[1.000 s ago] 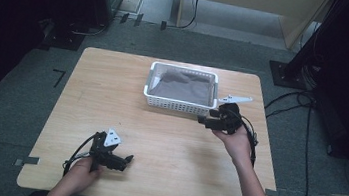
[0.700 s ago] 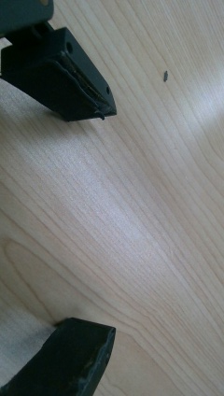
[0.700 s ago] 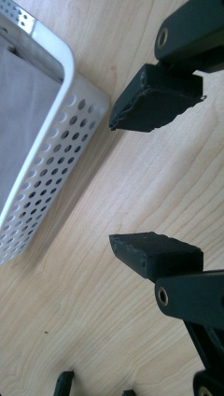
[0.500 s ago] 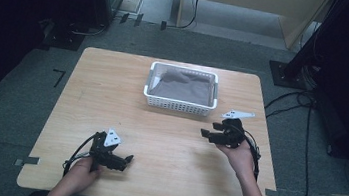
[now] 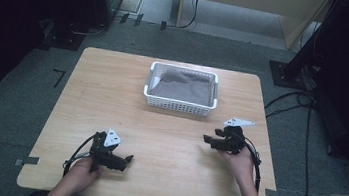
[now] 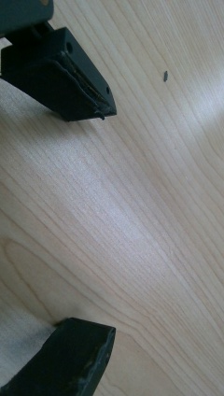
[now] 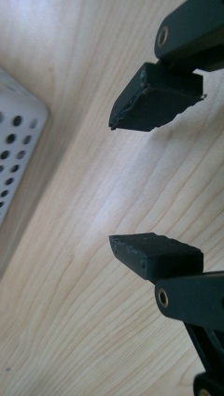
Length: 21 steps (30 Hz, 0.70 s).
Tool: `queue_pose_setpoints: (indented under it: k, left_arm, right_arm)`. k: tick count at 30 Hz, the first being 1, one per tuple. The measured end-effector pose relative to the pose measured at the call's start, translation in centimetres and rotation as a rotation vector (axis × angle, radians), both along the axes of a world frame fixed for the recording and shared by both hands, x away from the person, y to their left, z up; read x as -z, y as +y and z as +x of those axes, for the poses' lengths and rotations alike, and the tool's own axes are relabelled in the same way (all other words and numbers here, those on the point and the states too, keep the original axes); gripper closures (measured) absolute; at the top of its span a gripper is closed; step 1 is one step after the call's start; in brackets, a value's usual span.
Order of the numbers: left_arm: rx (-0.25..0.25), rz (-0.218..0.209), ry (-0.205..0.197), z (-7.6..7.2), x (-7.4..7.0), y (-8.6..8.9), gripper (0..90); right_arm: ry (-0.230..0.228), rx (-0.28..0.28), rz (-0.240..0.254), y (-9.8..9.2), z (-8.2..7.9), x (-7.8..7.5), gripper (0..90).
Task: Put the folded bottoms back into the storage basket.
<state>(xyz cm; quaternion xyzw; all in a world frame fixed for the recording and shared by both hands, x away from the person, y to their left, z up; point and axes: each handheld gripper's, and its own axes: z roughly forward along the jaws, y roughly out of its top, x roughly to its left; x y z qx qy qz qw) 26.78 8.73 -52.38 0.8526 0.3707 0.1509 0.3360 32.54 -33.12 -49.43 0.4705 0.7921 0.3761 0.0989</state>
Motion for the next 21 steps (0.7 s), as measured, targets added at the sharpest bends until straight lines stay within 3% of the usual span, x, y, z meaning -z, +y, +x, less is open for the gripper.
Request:
queue_pose_setpoints:
  k: [8, 9, 12, 17, 21]
  left_arm:
    - [0.000, 0.000, 0.000, 0.0, 0.0, 0.0, 0.0]
    - [0.000, 0.000, 0.001, 0.0, 0.0, 0.0, 0.0]
    - [0.000, 0.000, 0.000, 0.0, 0.0, 0.0, 0.0]
    - [0.000, 0.002, 0.002, 0.0, 0.0, 0.0, 0.0]
    - [0.002, 0.004, 0.002, 0.0, 0.0, 0.0, 0.0]
  right_arm:
    - [0.020, 0.010, -0.023, -0.5, -0.1, 1.7, 37.2]
    - [0.007, 0.005, -0.030, -0.6, -0.1, 1.8, 37.2]
    - [0.006, 0.017, -0.016, -0.8, 0.0, 1.9, 37.1]
    - [-0.066, 0.039, 0.010, -1.4, -0.5, 2.6, 36.2]
    - [-0.087, 0.051, 0.018, -1.6, -0.7, 2.9, 35.9]
